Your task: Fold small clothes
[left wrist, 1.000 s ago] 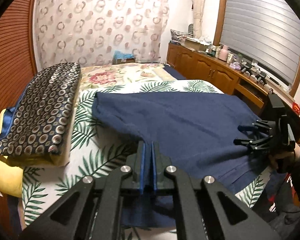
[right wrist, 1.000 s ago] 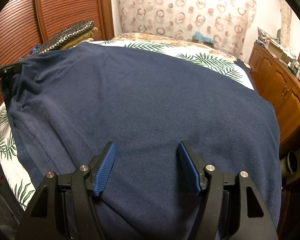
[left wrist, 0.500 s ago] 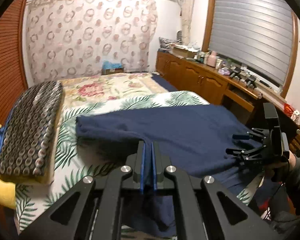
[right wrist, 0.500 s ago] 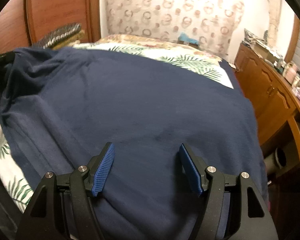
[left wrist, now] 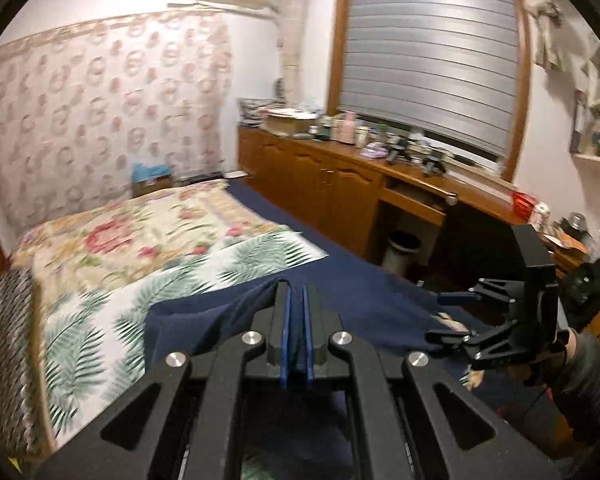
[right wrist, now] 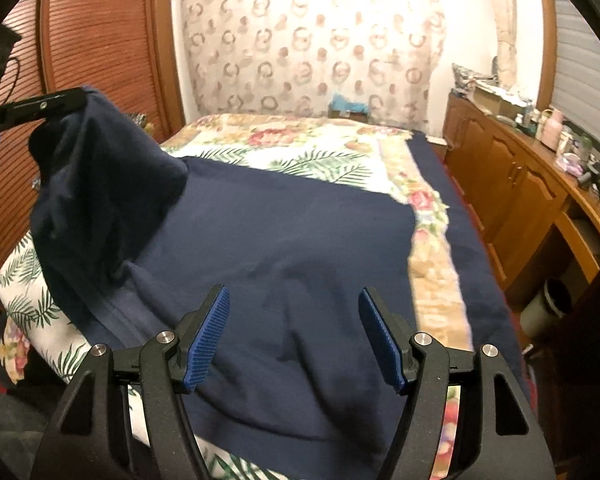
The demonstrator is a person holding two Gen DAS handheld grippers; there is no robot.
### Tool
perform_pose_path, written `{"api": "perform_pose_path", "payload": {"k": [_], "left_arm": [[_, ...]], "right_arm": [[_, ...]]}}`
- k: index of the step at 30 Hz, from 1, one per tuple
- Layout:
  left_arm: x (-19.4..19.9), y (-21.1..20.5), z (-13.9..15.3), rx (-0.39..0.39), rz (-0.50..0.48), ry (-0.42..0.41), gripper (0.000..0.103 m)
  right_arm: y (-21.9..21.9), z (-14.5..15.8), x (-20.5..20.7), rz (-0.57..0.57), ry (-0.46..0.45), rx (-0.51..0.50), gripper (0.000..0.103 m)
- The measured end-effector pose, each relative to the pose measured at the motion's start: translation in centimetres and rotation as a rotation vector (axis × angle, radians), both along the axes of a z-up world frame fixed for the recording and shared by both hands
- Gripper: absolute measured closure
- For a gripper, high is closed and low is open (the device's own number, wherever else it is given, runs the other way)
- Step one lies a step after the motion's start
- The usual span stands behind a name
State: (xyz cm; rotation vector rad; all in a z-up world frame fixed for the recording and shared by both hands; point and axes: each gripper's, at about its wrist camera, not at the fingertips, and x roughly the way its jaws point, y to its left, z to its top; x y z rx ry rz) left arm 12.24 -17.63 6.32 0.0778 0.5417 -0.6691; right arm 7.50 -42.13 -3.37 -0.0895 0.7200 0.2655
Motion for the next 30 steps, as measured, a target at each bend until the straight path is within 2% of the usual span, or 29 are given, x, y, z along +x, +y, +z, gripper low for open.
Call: {"api": "perform_pose_path", "payload": {"k": [5, 10, 13, 19, 28, 30], "left_arm": [[0.1, -5.3, 1.3, 0.028, -0.088, -0.002, 0.1], [0.9, -9.0, -0.1, 0.069, -0.171, 0.086, 0.099], [0.7, -9.7, -0.8, 0.092, -0.184, 0.096, 0.092], [0.4, -7.6, -2.7, 0.111, -0.144, 0.11, 0.084], [0.1, 0.0, -7.2, 0.108, -0.003, 0.164, 0.079], [0.0, 1.5, -8.1, 0.098, 0.027, 0.178, 0.078]], "right_arm": [[-1.9, 1.1, -1.1, -0.038, -0.016, 0.01, 0.034], [-2.9, 1.1, -1.8, -0.057, -0.015, 0.016, 0.034], [-3.2, 0.7, -1.6, -0.062, -0.004, 0.026, 0.034], [-2.7, -0.9, -0.6, -0.04, 0.034, 0.037, 0.034], [-0.5, -4.0, 3.1, 0.048, 0.118, 0.011, 0.035], [0.0, -4.7, 3.9, 0.065, 0.139, -0.001, 0.038]]}}
